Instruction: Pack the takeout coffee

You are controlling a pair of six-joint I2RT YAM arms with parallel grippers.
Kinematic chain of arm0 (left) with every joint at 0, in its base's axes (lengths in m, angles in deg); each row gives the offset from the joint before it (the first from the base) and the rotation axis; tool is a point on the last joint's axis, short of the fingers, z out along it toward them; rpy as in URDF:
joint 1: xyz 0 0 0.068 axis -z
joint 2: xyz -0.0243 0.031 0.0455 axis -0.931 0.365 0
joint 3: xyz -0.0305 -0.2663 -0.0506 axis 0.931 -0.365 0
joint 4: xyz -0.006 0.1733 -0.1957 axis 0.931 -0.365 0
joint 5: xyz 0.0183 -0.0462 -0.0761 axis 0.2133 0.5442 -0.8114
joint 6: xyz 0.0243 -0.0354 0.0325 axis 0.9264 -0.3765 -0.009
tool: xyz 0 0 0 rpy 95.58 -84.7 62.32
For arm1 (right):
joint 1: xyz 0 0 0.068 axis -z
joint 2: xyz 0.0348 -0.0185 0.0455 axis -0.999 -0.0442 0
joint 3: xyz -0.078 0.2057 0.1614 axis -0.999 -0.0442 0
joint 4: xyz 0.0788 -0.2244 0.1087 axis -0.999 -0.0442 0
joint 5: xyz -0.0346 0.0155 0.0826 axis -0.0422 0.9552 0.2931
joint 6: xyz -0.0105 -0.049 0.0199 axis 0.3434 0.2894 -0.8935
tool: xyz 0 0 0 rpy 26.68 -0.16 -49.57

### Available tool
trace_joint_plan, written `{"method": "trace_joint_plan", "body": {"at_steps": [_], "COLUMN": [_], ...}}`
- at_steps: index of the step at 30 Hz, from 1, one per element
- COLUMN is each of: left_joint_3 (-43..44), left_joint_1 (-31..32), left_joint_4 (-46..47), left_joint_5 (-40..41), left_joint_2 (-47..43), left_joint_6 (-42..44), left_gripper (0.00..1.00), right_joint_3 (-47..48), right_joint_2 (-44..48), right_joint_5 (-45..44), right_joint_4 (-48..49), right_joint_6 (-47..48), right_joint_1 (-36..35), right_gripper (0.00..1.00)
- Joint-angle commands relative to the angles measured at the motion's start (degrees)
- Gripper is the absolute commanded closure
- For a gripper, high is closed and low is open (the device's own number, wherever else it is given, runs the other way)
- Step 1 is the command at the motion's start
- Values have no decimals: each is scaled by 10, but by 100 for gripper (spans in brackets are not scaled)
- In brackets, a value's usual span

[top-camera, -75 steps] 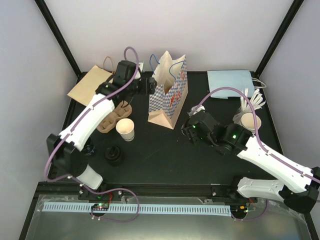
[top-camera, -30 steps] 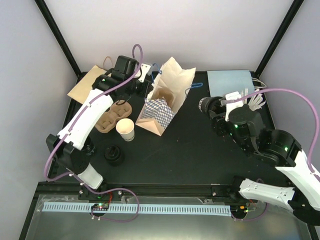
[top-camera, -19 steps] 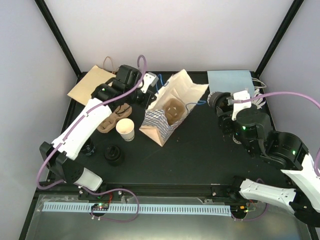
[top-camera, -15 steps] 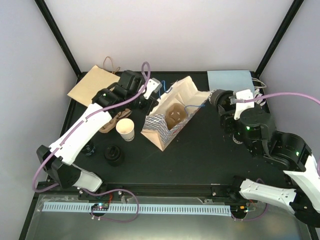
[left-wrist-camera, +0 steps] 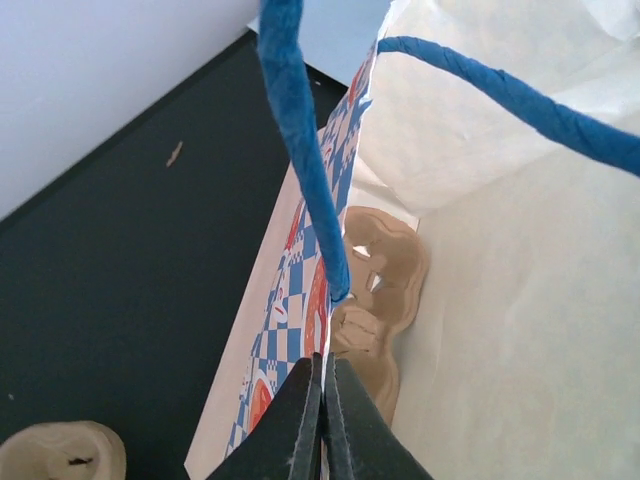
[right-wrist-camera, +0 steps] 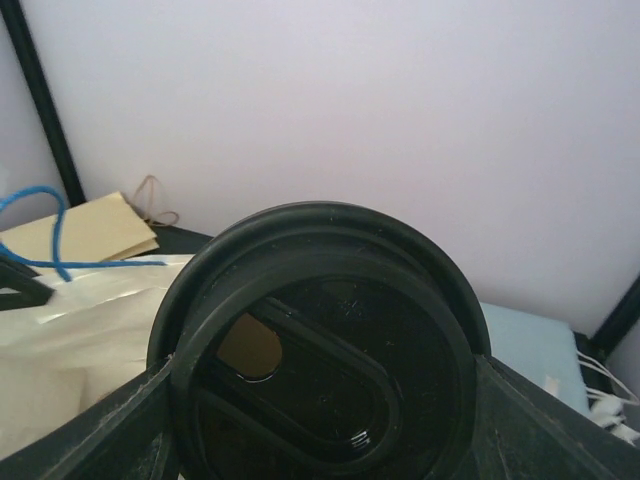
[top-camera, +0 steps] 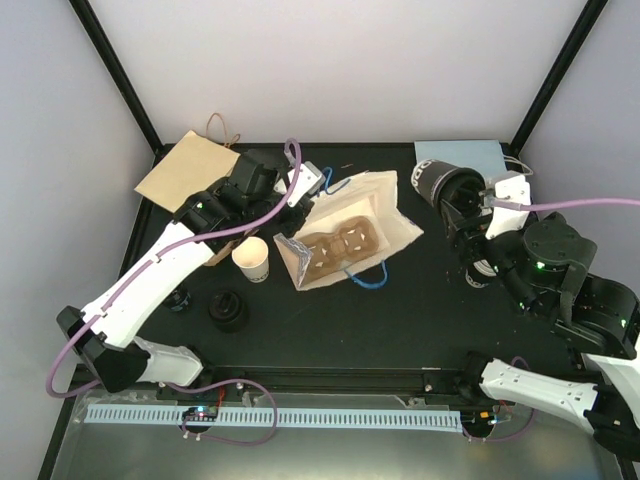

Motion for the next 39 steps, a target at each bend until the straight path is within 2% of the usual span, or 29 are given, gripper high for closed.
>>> {"method": "trace_joint_plan", "body": {"at_steps": [1, 13, 24, 31, 39], "left_joint_3": [-12, -82, -75, -78, -81], "left_joint_1": [14, 40, 47, 60, 65], "left_joint_4": [53, 91, 110, 127, 128], "left_joint_5": [34, 62, 40, 26, 32], "left_joint_2": [-26, -56, -76, -93, -97], "left_joint_6": [45, 52, 57, 71, 75], "left_gripper": [99, 98, 99, 99, 98], "right_joint_3": [-6, -96, -132, -156, -189], "right_joint_2": [-3, -3, -59, -76, -90], "right_joint_5": [65, 234, 260, 314, 310], "right_joint_4": [48, 88, 47, 55, 58], "right_joint_6": [20, 29, 14, 19, 5], "right_joint_1": [2, 2, 1, -2, -73], "right_gripper": [32, 32, 34, 35, 35]}}
